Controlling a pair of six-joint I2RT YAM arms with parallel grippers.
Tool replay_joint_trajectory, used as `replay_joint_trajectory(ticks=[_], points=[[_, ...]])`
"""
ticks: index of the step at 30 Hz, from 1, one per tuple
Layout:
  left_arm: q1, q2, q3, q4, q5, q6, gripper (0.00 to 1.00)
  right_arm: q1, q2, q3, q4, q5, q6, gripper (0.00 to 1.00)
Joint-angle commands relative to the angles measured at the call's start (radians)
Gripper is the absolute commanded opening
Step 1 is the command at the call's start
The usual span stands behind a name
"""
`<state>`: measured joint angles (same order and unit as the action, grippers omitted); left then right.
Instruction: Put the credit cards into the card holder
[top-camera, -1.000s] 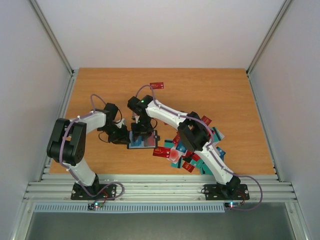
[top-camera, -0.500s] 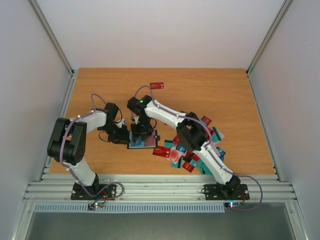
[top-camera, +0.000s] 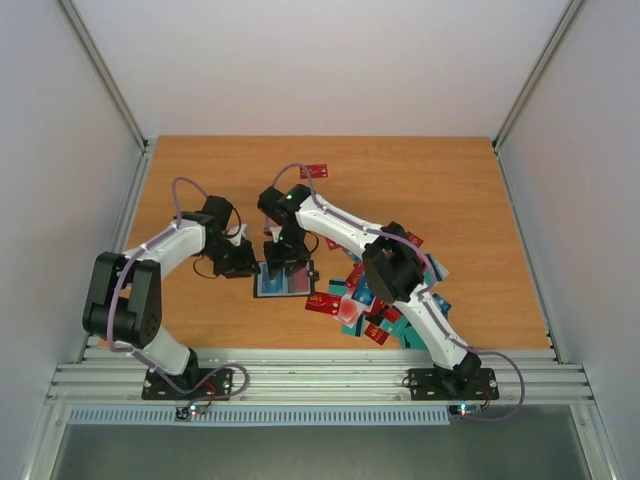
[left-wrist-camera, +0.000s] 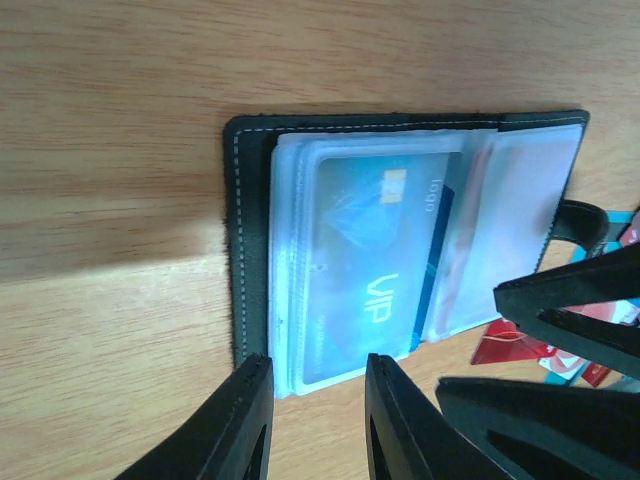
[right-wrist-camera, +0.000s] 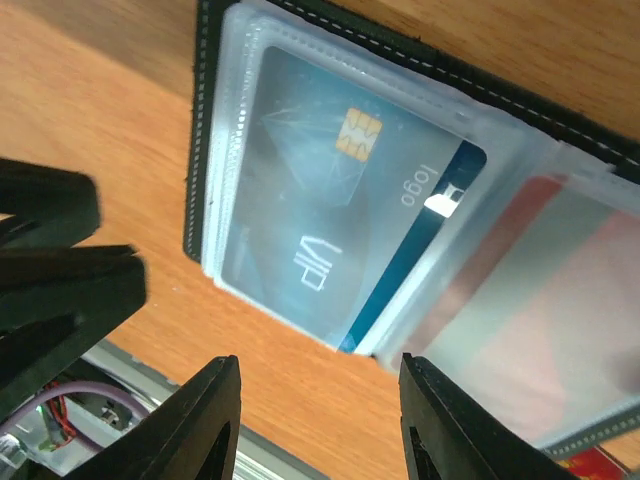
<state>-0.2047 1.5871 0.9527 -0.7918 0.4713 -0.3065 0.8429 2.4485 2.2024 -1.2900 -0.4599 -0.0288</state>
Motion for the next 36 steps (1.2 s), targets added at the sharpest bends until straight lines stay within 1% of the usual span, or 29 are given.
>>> replay_joint_trajectory(ticks=[1,5,14,17,18,24,27,36], points=[[-0.005,-0.008,-0.002,0.049,0.068,-0.006,0.28,-0.013,-0.087,-0.047,0.033,0.001,-0.005,0.45],[-0.004,0.008,-0.012,0.079,0.119,-0.01,0.29,-0.024,-0.094,-0.087,0.067,-0.024,0.007,0.44],[-0.004,0.057,-0.033,0.112,0.153,-0.005,0.28,-0.029,-0.074,-0.112,0.13,-0.071,0.027,0.39],[-0.005,0.074,-0.039,0.126,0.168,-0.009,0.29,-0.036,-0.071,-0.122,0.142,-0.072,0.027,0.35],[-0.004,0.08,-0.04,0.129,0.168,-0.009,0.29,-0.039,-0.072,-0.129,0.15,-0.071,0.053,0.33],[-0.004,0.103,-0.032,0.122,0.152,-0.005,0.29,-0.057,-0.074,-0.184,0.196,-0.093,0.085,0.19],[-0.005,0.107,-0.033,0.117,0.14,-0.001,0.29,-0.061,-0.069,-0.203,0.209,-0.098,0.087,0.15],[-0.004,0.13,-0.037,0.12,0.142,0.008,0.3,-0.075,-0.058,-0.242,0.235,-0.114,0.096,0.08]])
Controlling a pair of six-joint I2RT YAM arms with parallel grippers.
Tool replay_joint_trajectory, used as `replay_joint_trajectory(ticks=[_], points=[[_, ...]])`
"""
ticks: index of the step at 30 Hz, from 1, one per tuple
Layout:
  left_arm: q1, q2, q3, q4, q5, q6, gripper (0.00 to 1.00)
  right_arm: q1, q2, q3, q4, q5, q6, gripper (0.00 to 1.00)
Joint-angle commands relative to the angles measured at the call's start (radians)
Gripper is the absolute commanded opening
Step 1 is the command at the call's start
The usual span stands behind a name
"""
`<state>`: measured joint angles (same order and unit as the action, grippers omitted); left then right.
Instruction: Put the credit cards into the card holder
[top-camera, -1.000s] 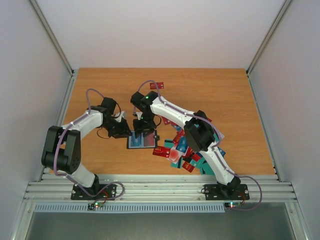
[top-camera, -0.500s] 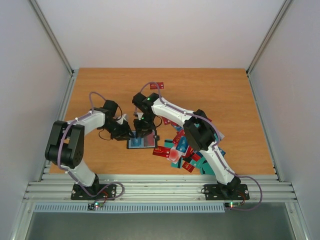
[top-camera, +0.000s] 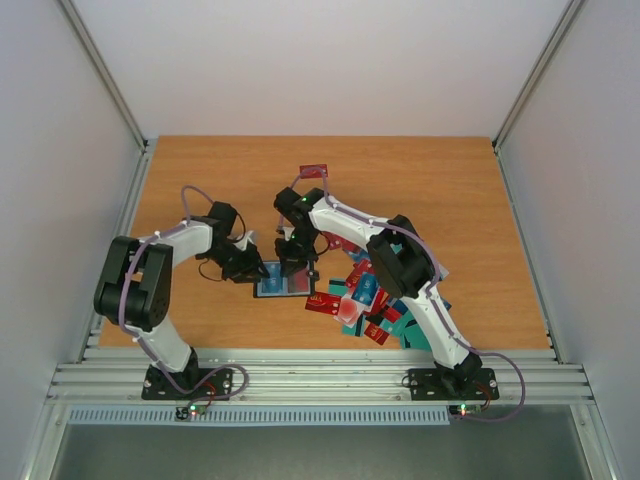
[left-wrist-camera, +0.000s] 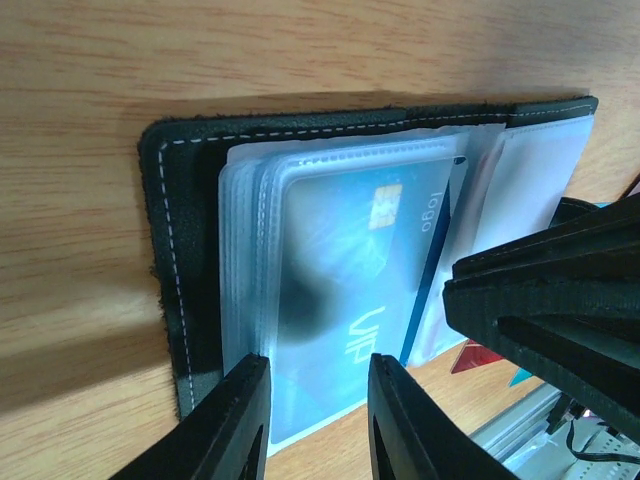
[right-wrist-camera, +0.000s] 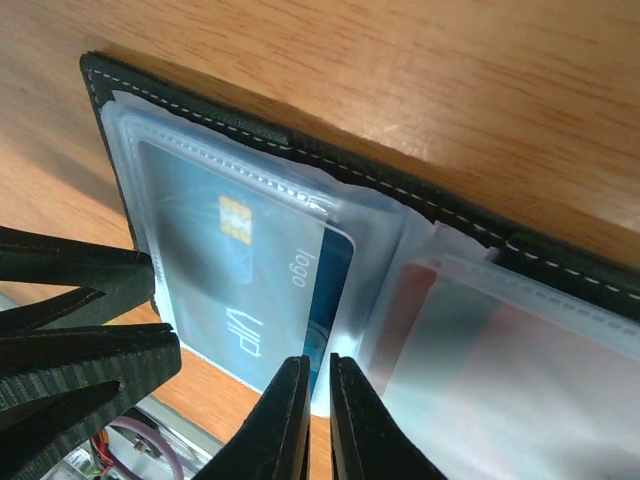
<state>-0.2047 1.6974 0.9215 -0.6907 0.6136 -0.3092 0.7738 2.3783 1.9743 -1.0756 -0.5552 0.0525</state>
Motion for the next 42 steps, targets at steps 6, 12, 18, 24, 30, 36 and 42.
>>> replay_joint_trajectory(ticks=[6,12,18,24,30,36,42], points=[[-0.005,0.04,-0.006,0.024,0.01,0.013,0.32,-0.008,0.022,-0.029,0.029,-0.024,0.014,0.04],[-0.005,0.049,-0.004,0.028,0.025,0.01,0.33,-0.009,0.033,-0.041,0.04,-0.038,0.017,0.01],[-0.005,0.049,0.003,0.023,0.031,0.007,0.36,-0.009,0.039,-0.05,0.049,-0.049,0.019,0.01],[-0.005,0.031,0.01,0.032,0.062,-0.007,0.34,-0.009,0.042,-0.048,0.049,-0.054,0.02,0.01],[-0.005,0.012,0.032,0.01,0.051,-0.008,0.28,-0.01,0.041,-0.047,0.049,-0.055,0.02,0.01],[-0.013,0.01,0.054,-0.024,0.019,-0.001,0.24,-0.013,0.036,-0.045,0.049,-0.057,0.02,0.01],[-0.02,0.01,0.062,-0.03,0.013,0.003,0.23,-0.014,0.033,-0.046,0.049,-0.058,0.022,0.01]])
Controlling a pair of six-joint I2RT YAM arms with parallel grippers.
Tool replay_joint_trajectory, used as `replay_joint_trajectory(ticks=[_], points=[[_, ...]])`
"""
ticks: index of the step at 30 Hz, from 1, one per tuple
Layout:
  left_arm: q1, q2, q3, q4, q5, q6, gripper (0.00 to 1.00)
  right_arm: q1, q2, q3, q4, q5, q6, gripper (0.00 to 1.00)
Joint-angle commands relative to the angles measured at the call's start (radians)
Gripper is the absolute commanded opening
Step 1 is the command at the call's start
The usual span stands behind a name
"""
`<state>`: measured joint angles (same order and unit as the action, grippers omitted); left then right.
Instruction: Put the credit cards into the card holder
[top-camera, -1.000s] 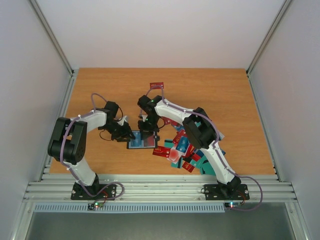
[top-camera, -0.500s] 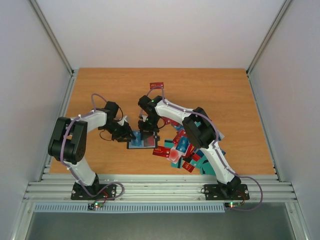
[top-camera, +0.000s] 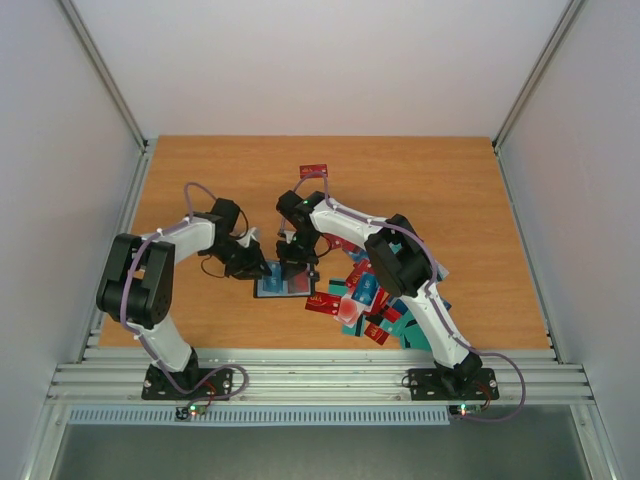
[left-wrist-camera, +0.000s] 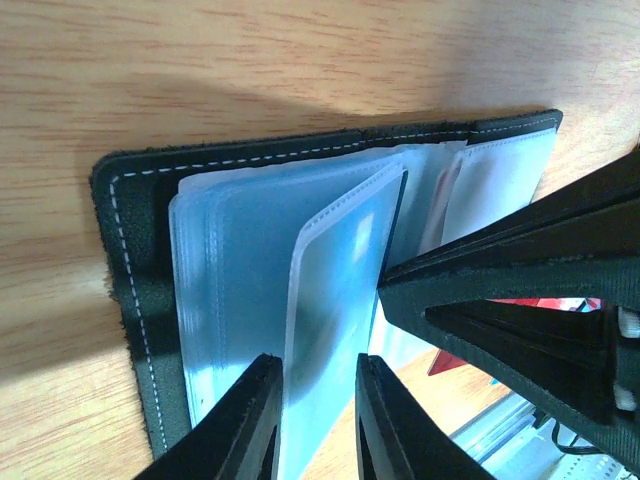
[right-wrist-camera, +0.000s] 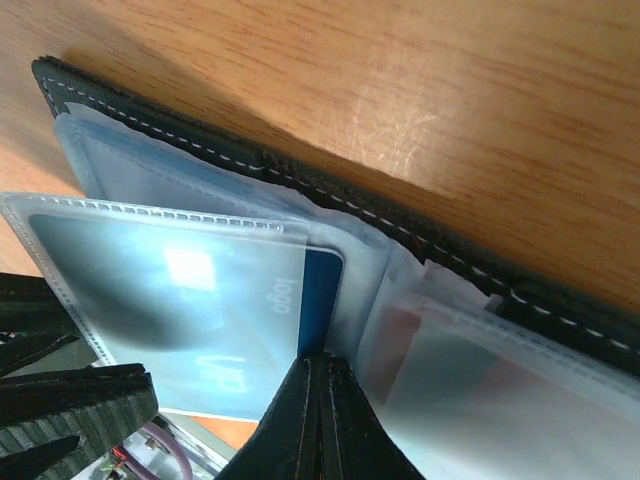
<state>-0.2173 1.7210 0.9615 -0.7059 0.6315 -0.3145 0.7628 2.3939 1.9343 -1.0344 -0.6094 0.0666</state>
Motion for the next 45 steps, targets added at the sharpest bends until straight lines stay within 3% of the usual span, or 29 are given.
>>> replay_joint_trajectory(ticks=[1,10,15,28,40,45], points=[[-0.008,-0.013,0.022,-0.013,-0.002,0.006,0.23,-0.004,0.017,-0.005,0.007,-0.004,0.007,0.01],[-0.024,-0.004,0.03,-0.001,0.003,-0.008,0.19,-0.007,0.004,-0.005,0.014,-0.004,0.014,0.01],[-0.049,0.01,0.046,-0.015,-0.029,-0.017,0.11,-0.01,-0.013,-0.006,0.018,-0.004,0.02,0.01],[-0.064,0.012,0.193,-0.219,-0.239,0.034,0.07,-0.064,-0.156,-0.056,0.008,0.009,0.017,0.03],[-0.096,0.059,0.311,-0.342,-0.411,0.085,0.07,-0.185,-0.451,-0.365,0.047,0.048,-0.018,0.07],[-0.139,0.084,0.327,-0.33,-0.399,0.072,0.08,-0.236,-0.561,-0.509,0.07,0.046,-0.014,0.07]])
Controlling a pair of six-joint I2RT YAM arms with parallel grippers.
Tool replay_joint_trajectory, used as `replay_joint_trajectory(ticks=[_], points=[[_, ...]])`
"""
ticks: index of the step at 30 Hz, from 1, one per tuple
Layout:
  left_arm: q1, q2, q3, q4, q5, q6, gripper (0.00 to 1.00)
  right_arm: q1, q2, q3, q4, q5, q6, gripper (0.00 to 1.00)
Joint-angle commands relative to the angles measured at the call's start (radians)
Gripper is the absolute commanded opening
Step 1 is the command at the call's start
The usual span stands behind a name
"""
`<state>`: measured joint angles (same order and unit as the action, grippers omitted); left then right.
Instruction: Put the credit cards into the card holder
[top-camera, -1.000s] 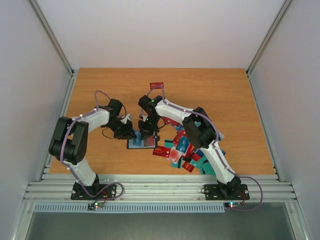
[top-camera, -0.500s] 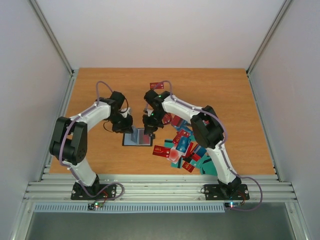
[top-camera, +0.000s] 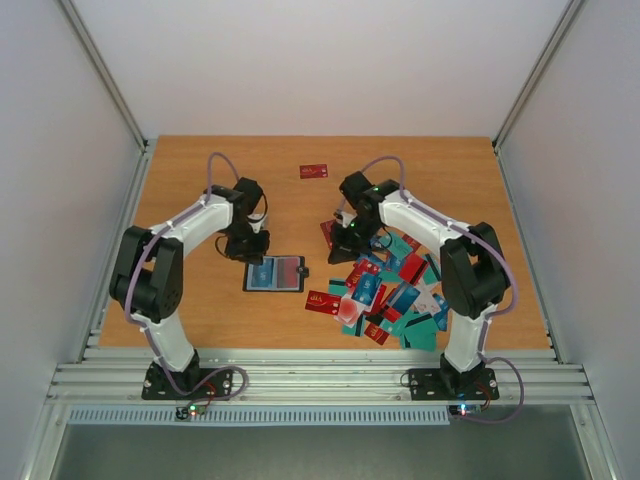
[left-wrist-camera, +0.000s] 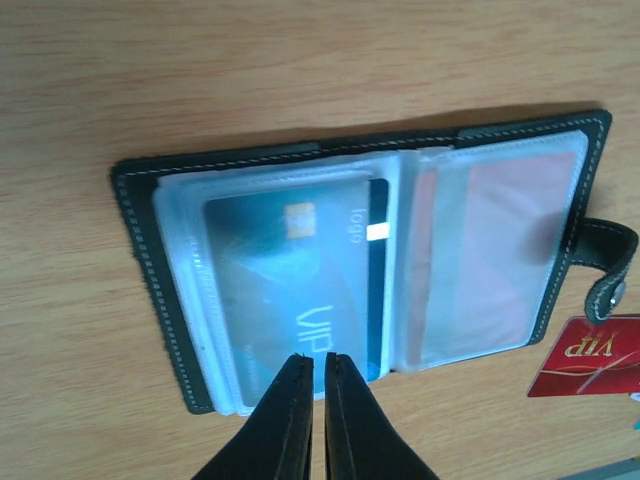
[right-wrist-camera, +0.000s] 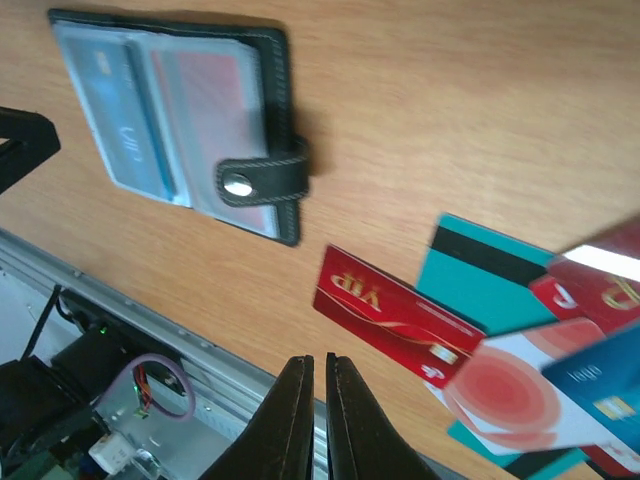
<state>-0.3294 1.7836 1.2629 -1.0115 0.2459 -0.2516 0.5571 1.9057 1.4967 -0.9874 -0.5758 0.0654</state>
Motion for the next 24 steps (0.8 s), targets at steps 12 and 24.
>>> replay_joint_trajectory(ticks=[12,24], points=[[-0.026,-0.014,-0.047,0.038,-0.017,-0.016,0.37,-0.041,-0.146,-0.17,0.175,-0.156,0.04,0.17],[0.079,-0.038,-0.178,0.164,0.164,0.001,0.51,0.105,0.115,0.083,0.24,-0.195,0.082,0.1]])
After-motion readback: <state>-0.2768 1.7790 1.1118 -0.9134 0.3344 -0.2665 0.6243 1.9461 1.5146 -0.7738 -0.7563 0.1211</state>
